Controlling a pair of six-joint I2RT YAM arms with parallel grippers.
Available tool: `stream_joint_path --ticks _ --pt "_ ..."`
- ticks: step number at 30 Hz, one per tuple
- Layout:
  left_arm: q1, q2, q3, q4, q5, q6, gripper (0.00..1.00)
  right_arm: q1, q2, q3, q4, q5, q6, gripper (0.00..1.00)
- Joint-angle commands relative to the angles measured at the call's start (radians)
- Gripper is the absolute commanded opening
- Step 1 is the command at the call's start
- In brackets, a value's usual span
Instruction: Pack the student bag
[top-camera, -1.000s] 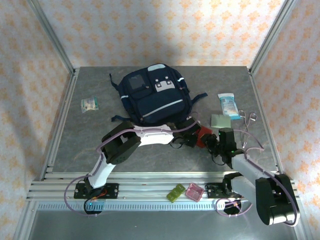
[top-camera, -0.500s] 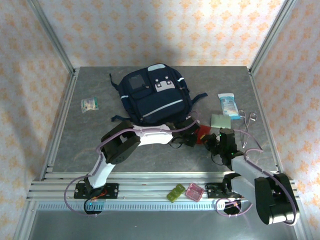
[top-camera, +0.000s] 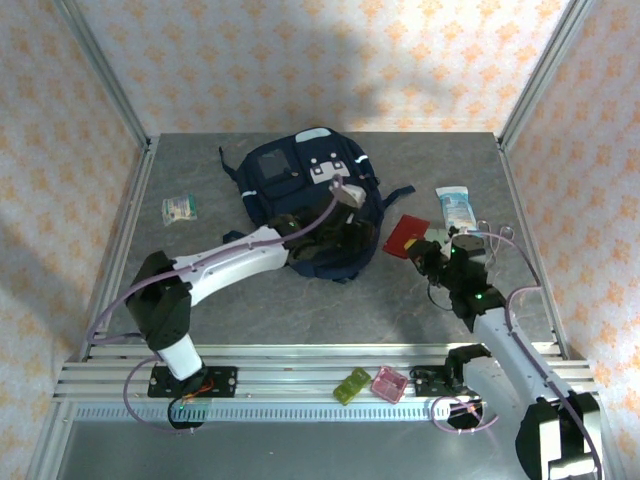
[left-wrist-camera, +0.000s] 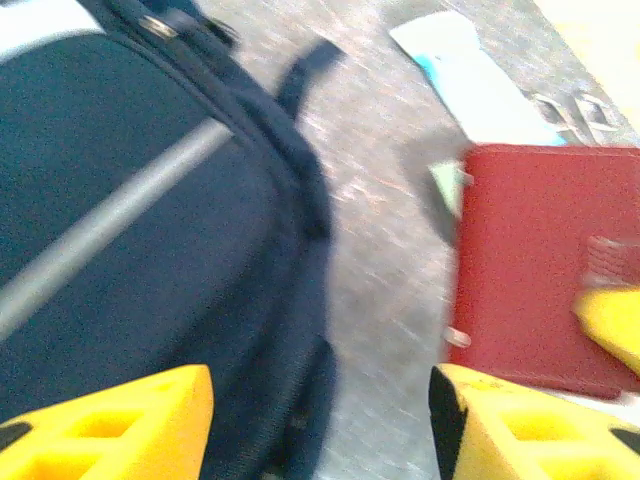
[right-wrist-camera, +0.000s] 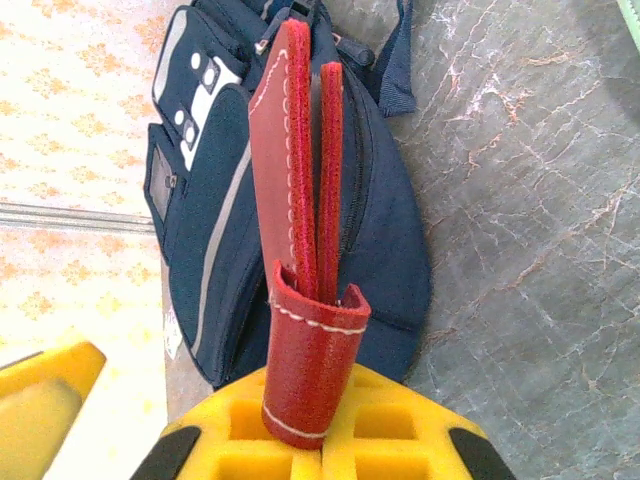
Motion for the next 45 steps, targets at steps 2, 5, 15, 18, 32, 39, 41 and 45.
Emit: stream_joint_path --ticks 2,5,15,18,32,39,41,45 --pt "0.007 0.071 0.008 -0.126 -0.184 0.185 0.63 0.001 0.003 0.054 -0.021 -0.053 -0.007 0.0" --pt "0.006 0.126 0.024 -0.129 -0.243 0.265 0.66 0.002 0.001 0.071 -0.021 -0.063 -0.012 0.0" --pt "0.008 0.244 0.02 -0.031 -0.479 0.364 0.63 0.002 -0.01 0.041 0.014 -0.085 0.0 0.0" --pt "0.018 0.257 0.032 -0.024 -0.488 0.365 0.45 0.003 -0.012 0.036 0.019 -0.093 0.002 0.0" --pt "0.041 0.131 0.065 -0.009 -0.569 0.377 0.0 0.091 0.085 0.034 0.137 -0.159 0.009 0.0" --pt "0.042 0.053 0.16 -0.081 -0.569 0.374 0.0 0.206 0.291 0.107 0.356 -0.171 0.064 0.0" --pt "0.042 0.047 0.178 -0.09 -0.564 0.373 0.0 0.223 0.361 0.128 0.435 -0.183 0.096 0.0" --pt "0.043 0.054 0.213 -0.114 -0.546 0.351 0.0 0.247 0.495 0.193 0.541 -0.189 0.142 0.0"
